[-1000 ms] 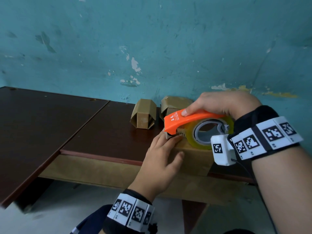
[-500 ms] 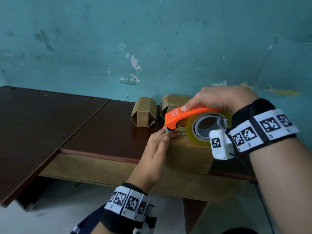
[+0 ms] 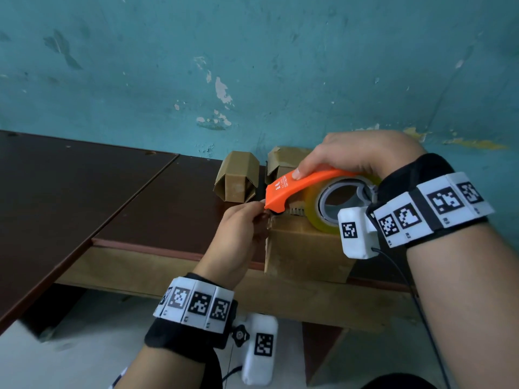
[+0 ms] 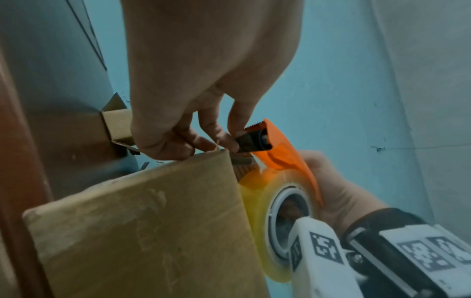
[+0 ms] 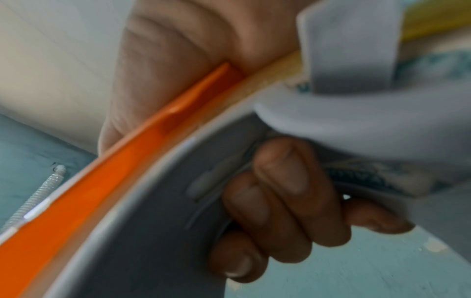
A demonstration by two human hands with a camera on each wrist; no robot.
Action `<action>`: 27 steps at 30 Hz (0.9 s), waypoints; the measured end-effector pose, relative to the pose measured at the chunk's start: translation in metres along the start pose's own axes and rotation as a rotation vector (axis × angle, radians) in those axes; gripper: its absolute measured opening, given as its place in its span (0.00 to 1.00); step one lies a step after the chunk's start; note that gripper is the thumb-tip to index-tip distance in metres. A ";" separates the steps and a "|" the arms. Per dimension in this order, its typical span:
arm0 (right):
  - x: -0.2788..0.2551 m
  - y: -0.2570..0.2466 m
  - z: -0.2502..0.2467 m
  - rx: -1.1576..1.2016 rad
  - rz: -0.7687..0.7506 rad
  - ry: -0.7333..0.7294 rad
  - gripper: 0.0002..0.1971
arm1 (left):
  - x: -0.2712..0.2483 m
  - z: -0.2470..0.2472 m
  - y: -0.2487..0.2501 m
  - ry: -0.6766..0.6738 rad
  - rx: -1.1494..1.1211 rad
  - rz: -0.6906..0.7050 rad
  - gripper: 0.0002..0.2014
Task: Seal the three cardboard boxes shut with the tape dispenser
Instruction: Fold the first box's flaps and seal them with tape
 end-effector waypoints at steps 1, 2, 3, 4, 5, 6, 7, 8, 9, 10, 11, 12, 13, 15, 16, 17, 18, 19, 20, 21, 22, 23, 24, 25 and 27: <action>0.000 0.001 0.000 0.009 -0.001 -0.003 0.26 | 0.001 -0.001 0.001 0.000 0.017 -0.001 0.17; 0.000 0.002 0.000 0.022 0.001 -0.009 0.25 | 0.001 -0.001 0.001 0.001 0.034 -0.004 0.17; 0.000 0.003 0.000 0.032 0.004 -0.015 0.25 | 0.002 -0.001 0.001 0.003 0.044 -0.012 0.21; 0.000 0.002 0.000 0.037 0.006 -0.020 0.25 | 0.003 0.000 0.001 0.011 0.042 -0.025 0.25; 0.000 0.001 0.000 0.034 0.007 -0.020 0.24 | 0.004 0.002 0.001 0.017 0.029 -0.043 0.28; 0.000 -0.001 0.000 0.024 0.006 -0.014 0.24 | 0.004 0.003 0.001 0.032 0.011 -0.056 0.28; 0.000 -0.004 0.000 0.012 0.003 -0.007 0.23 | 0.005 0.003 0.001 0.050 0.000 -0.062 0.26; 0.001 -0.007 0.001 0.001 0.001 -0.002 0.22 | 0.005 0.004 0.000 0.067 -0.006 -0.061 0.23; 0.000 -0.010 0.001 -0.008 0.000 -0.001 0.22 | 0.006 0.003 -0.001 0.076 0.005 -0.055 0.21; 0.000 -0.012 0.001 -0.016 0.002 -0.002 0.21 | 0.007 0.001 -0.002 0.078 0.027 -0.043 0.20; -0.001 -0.014 0.001 -0.025 0.006 -0.002 0.21 | 0.007 -0.001 -0.004 0.075 0.058 -0.024 0.20; -0.001 -0.015 0.001 -0.036 0.009 -0.001 0.21 | 0.007 -0.003 -0.005 0.070 0.092 -0.008 0.21; -0.001 -0.017 0.001 -0.047 0.012 0.000 0.22 | 0.007 -0.004 -0.006 0.066 0.128 0.002 0.21; -0.001 -0.021 0.002 -0.087 0.017 0.009 0.22 | 0.007 -0.005 -0.007 0.057 0.185 0.002 0.18; -0.001 -0.023 0.002 -0.112 0.016 0.014 0.23 | 0.007 -0.006 -0.008 0.057 0.199 -0.002 0.18; -0.002 -0.025 0.002 -0.136 0.012 0.021 0.22 | 0.008 -0.007 -0.009 0.056 0.207 -0.010 0.16; -0.003 -0.027 0.001 -0.153 0.010 0.026 0.22 | 0.008 -0.006 -0.010 0.054 0.207 -0.019 0.14; -0.004 -0.028 0.001 -0.166 0.006 0.030 0.21 | 0.007 -0.006 -0.010 0.048 0.198 -0.029 0.10; -0.006 -0.029 0.000 -0.177 -0.001 0.032 0.21 | 0.006 -0.004 -0.010 0.033 0.185 -0.043 0.08; -0.008 -0.030 0.000 -0.190 -0.008 0.032 0.20 | 0.004 -0.003 -0.011 0.026 0.180 -0.058 0.10; -0.010 -0.031 -0.001 -0.201 -0.012 0.033 0.19 | 0.004 -0.001 -0.012 0.023 0.183 -0.065 0.11; -0.012 -0.031 -0.001 -0.209 -0.013 0.036 0.19 | 0.004 0.000 -0.013 0.024 0.189 -0.067 0.11; -0.012 -0.031 -0.001 -0.212 -0.010 0.036 0.19 | 0.004 0.000 -0.014 0.026 0.198 -0.075 0.14; -0.013 -0.031 -0.001 -0.210 -0.004 0.034 0.19 | 0.004 0.000 -0.014 0.028 0.203 -0.085 0.17; -0.012 -0.030 -0.001 -0.194 0.007 0.030 0.20 | 0.003 0.000 -0.013 0.034 0.222 -0.069 0.20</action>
Point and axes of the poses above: each hand's wrist, its own x-axis towards the middle knuckle, its own z-axis out of the palm, y = z × x, the point moved 2 cm from there along x, towards the middle knuckle, and after that the axes turned 15 degrees about -x, right-handed, at the moved point
